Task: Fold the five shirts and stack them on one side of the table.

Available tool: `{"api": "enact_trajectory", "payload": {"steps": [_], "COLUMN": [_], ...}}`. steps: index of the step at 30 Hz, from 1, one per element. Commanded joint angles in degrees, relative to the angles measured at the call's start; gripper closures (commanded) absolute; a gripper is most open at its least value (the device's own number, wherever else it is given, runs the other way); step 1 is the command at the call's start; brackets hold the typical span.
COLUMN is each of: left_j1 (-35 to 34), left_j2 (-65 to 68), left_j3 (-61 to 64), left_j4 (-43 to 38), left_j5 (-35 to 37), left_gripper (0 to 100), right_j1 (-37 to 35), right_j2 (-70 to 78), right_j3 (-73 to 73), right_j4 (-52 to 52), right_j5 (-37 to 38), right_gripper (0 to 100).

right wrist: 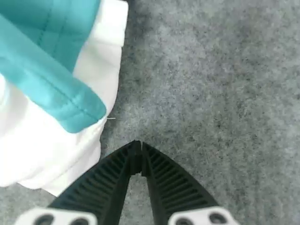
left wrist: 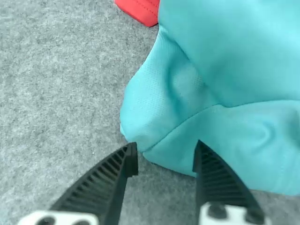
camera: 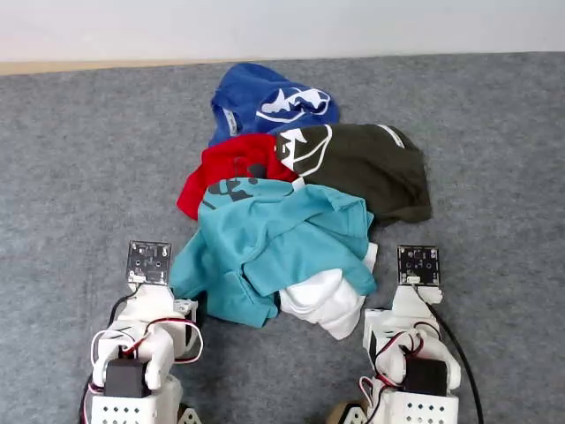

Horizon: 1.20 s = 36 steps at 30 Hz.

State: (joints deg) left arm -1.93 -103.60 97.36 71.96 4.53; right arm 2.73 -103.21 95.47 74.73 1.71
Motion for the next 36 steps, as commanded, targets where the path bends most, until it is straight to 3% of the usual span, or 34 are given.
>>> {"api": "enact_trajectory", "payload": {"steps": [1, 21, 36], "left_j1": [0.35, 0.35, 13.80], "left_j2": [-0.70, -0.70, -0.70], "left_j3": [-0.92, -0.92, -0.92], "left_j4": [0.44, 0.44, 0.35], "left_j5": [0.35, 0.35, 0.26], "left_gripper": [80, 80, 80], "right_j1": [0.66, 0.66, 0.57], "right_j2": [-0.75, -0.75, -0.75], "right_j3": [0.97, 0.97, 0.97], "right_j4": [0.31, 0.31, 0.31], "right_j5": [-0.62, -0.62, -0.62], "right_gripper": [98.8, 98.8, 98.6]}}
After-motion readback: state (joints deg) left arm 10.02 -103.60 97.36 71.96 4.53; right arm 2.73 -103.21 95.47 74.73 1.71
